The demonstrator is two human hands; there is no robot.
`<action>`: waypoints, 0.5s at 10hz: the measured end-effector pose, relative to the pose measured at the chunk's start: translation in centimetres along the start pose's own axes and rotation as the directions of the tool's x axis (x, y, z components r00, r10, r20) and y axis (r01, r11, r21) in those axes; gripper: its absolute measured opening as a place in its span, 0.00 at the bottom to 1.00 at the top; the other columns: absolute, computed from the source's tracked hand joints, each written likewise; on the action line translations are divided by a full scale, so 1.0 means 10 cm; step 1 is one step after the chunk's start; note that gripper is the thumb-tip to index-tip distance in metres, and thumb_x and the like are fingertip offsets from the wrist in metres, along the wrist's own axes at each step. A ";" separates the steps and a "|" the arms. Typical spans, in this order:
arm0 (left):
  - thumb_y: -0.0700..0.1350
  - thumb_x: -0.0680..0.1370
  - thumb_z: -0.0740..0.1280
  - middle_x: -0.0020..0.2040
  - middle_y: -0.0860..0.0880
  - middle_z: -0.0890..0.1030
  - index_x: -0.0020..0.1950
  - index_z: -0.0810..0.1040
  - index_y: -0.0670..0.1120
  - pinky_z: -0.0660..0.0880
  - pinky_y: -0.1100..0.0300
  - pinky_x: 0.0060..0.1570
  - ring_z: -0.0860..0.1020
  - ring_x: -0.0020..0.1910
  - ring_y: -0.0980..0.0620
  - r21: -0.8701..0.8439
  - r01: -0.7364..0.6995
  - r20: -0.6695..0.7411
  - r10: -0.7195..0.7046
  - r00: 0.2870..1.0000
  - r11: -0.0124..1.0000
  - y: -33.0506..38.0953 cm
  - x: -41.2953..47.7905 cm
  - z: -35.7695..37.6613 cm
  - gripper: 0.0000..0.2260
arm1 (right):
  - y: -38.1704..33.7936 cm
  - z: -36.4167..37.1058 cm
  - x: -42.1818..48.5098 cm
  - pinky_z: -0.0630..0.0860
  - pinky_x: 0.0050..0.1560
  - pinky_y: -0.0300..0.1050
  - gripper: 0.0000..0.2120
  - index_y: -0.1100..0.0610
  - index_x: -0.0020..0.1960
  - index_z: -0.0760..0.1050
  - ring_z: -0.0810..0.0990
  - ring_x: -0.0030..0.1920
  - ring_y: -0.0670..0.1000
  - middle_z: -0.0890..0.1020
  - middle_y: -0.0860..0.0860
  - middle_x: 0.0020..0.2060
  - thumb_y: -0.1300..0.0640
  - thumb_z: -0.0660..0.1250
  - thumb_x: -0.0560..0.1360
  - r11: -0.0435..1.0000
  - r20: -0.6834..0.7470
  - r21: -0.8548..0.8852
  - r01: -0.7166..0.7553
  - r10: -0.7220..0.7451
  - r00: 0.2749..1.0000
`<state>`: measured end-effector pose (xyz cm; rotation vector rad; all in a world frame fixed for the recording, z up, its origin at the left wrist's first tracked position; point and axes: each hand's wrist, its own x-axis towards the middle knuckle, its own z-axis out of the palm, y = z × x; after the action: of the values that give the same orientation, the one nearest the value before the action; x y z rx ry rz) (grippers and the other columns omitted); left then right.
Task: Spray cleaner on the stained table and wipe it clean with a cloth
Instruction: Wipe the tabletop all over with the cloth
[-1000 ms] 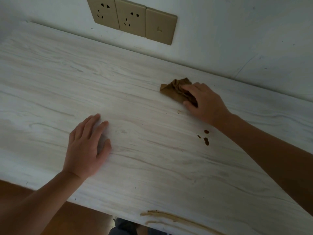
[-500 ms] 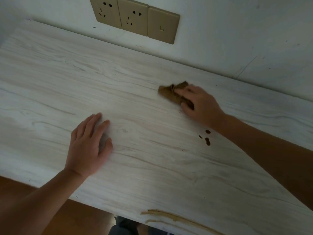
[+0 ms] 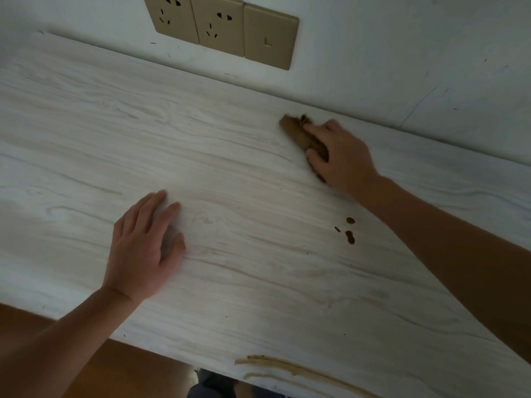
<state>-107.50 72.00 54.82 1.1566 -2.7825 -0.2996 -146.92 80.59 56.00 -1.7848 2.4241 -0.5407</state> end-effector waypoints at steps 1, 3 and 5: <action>0.56 0.78 0.57 0.78 0.43 0.68 0.74 0.72 0.44 0.63 0.42 0.73 0.64 0.78 0.40 -0.004 0.007 0.004 -0.007 1.000 1.000 0.01 0.00 0.00 0.27 | -0.36 0.06 -0.54 0.75 0.40 0.43 0.24 0.51 0.73 0.70 0.79 0.50 0.53 0.77 0.52 0.59 0.49 0.65 0.78 0.981 0.052 0.000 0.192 -0.192 0.980; 0.55 0.78 0.57 0.78 0.43 0.68 0.74 0.72 0.44 0.64 0.43 0.73 0.64 0.78 0.41 -0.003 0.012 0.006 -0.012 1.000 1.000 0.01 0.00 0.00 0.27 | -0.46 0.03 -0.85 0.74 0.34 0.38 0.22 0.55 0.72 0.72 0.77 0.55 0.51 0.76 0.53 0.61 0.52 0.65 0.79 0.938 0.070 -0.005 0.347 -0.346 0.936; 0.55 0.78 0.57 0.78 0.43 0.68 0.74 0.72 0.45 0.64 0.42 0.73 0.64 0.78 0.41 -0.011 0.017 0.000 -0.017 1.000 1.000 -0.01 -0.01 0.01 0.27 | -0.49 -0.03 -0.65 0.70 0.39 0.36 0.23 0.54 0.73 0.72 0.75 0.55 0.50 0.75 0.54 0.65 0.50 0.65 0.79 0.902 0.051 -0.021 0.431 -0.429 0.902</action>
<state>-107.40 72.01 54.75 1.1783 -2.7690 -0.3156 -140.55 85.47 57.01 -2.3337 2.0145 -0.4854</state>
